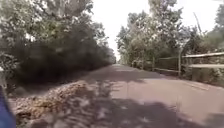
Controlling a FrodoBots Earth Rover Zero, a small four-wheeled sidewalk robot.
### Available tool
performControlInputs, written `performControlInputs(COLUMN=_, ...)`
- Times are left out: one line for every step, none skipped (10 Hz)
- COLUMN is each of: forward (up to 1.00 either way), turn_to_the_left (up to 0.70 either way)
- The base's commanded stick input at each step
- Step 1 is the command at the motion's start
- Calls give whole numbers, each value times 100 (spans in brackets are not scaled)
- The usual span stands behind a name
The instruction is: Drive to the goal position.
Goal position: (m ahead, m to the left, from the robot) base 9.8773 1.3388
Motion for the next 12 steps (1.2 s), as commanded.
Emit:
performControlInputs(forward=70, turn_to_the_left=0)
performControlInputs(forward=70, turn_to_the_left=0)
performControlInputs(forward=70, turn_to_the_left=0)
performControlInputs(forward=70, turn_to_the_left=0)
performControlInputs(forward=70, turn_to_the_left=0)
performControlInputs(forward=70, turn_to_the_left=0)
performControlInputs(forward=70, turn_to_the_left=0)
performControlInputs(forward=70, turn_to_the_left=0)
performControlInputs(forward=70, turn_to_the_left=0)
performControlInputs(forward=70, turn_to_the_left=0)
performControlInputs(forward=70, turn_to_the_left=0)
performControlInputs(forward=70, turn_to_the_left=0)
